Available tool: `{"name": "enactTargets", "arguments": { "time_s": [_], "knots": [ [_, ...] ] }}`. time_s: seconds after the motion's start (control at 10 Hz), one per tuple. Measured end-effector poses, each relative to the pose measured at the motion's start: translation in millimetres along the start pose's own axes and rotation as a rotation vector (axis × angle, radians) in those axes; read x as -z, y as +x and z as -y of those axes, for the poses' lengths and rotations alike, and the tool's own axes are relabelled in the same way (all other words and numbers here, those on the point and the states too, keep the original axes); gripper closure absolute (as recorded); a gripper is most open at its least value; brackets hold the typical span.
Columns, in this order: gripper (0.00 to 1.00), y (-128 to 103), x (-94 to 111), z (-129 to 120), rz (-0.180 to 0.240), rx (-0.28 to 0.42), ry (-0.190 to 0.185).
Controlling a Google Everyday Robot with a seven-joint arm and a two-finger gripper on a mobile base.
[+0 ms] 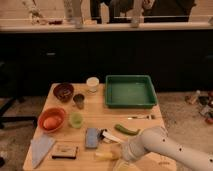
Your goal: Place banana in metal cup
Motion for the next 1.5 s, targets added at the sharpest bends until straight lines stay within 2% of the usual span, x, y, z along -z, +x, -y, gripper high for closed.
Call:
{"name": "enactTargets", "arguments": {
  "time_s": [0.3,0.4,0.6,0.9,1.0,1.2,1.5],
  "knots": [
    [0.2,-3,-17,-1,0.005,0.005,-0.017],
    [0.25,-5,-20,-1,0.002,0.012,-0.014],
    [0.43,-11,-25,-1,0.002,0.034,-0.007],
    [0.76,-15,-31,3,0.024,0.05,-0.004],
    [0.84,-14,-31,4,0.03,0.053,-0.004],
    [0.99,-13,-26,7,0.038,0.063,0.001],
    [1.0,-17,7,8,0.037,0.097,0.021]
  ]
}}
